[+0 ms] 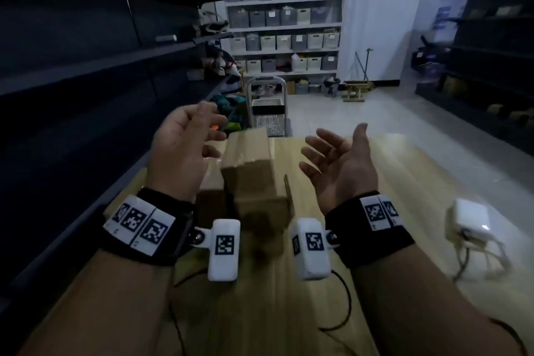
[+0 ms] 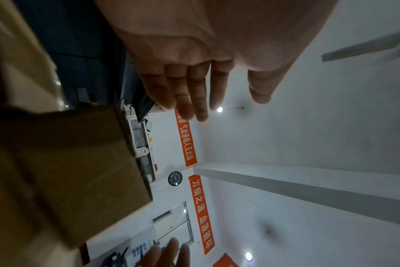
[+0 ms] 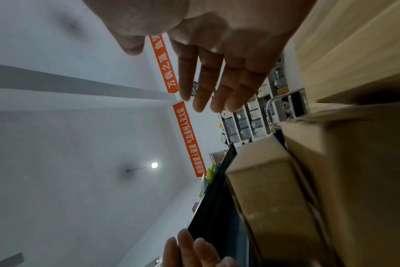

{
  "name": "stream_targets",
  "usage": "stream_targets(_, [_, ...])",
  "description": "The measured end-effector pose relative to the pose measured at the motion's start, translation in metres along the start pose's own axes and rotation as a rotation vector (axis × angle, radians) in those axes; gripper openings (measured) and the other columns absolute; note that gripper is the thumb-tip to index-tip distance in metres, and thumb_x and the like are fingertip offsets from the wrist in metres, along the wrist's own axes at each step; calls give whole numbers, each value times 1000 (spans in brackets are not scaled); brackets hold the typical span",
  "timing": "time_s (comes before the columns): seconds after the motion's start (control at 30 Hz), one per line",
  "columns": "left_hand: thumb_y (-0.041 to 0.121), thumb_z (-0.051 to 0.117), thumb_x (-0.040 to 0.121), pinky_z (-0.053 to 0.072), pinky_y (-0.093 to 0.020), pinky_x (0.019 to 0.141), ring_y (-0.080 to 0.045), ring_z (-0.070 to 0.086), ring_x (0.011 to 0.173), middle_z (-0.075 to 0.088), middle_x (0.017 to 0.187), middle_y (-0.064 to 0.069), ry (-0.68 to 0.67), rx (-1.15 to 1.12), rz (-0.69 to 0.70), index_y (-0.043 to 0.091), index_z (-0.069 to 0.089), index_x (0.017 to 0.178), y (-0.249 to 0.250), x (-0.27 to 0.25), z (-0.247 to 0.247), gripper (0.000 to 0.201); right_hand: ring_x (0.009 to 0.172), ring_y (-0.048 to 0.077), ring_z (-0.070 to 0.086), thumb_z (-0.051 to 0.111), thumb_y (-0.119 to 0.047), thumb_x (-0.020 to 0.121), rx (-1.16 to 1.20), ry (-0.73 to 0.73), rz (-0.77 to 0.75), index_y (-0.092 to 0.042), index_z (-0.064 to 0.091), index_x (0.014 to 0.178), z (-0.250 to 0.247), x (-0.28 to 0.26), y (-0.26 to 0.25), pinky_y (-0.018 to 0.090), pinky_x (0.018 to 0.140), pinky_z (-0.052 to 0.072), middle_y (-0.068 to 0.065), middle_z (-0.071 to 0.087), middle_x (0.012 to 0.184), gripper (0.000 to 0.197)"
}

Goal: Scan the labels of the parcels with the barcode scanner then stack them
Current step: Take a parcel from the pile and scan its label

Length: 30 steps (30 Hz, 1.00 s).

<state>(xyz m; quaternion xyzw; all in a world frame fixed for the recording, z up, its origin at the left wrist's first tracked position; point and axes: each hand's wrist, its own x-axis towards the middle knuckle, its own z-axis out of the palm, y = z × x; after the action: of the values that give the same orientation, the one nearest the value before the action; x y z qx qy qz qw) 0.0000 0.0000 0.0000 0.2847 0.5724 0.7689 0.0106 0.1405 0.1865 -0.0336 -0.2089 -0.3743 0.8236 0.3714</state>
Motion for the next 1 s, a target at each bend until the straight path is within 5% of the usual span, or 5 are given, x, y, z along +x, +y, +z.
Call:
stream_targets(0.3, [51, 59, 108, 56, -37, 72, -21, 72, 87, 80, 113, -18, 74, -34, -215, 18, 77, 108, -28, -111, -33, 37, 81, 23, 68, 38, -73, 102, -33, 40, 72, -12, 74, 105, -60, -86, 41, 40, 76, 52, 5, 77, 85, 70])
stream_targets(0.47, [50, 57, 109, 58, -41, 78, -24, 73, 92, 81, 108, -11, 58, -22, -313, 17, 75, 111, -50, -139, -39, 38, 79, 24, 68, 42, -73, 101, -44, 85, 106, -11, 74, 104, -78, -97, 64, 39, 73, 52, 6, 76, 86, 70])
stream_targets(0.63, [48, 59, 108, 58, -46, 81, -26, 73, 92, 81, 111, -16, 105, -29, -424, 14, 76, 110, -94, -146, -36, 38, 85, 27, 67, 45, -72, 101, -94, 177, 195, -10, 75, 103, -94, -84, 86, 45, 84, 52, 8, 75, 90, 69])
stream_targets(0.83, [43, 67, 106, 59, -40, 69, -23, 72, 74, 78, 88, -13, 194, -161, -596, 7, 75, 101, -147, -153, -25, 37, 89, 34, 66, 53, -61, 103, 95, 285, 257, -1, 69, 100, -118, -63, 109, 53, 90, 60, 17, 67, 89, 62])
stream_targets(1.0, [37, 65, 108, 62, -42, 79, -25, 67, 75, 70, 83, -13, 259, -270, -640, 1, 69, 104, -170, -147, -23, 37, 105, 40, 68, 53, -66, 101, 134, 234, 246, 1, 68, 111, -122, -50, 111, 62, 101, 57, 22, 68, 99, 69])
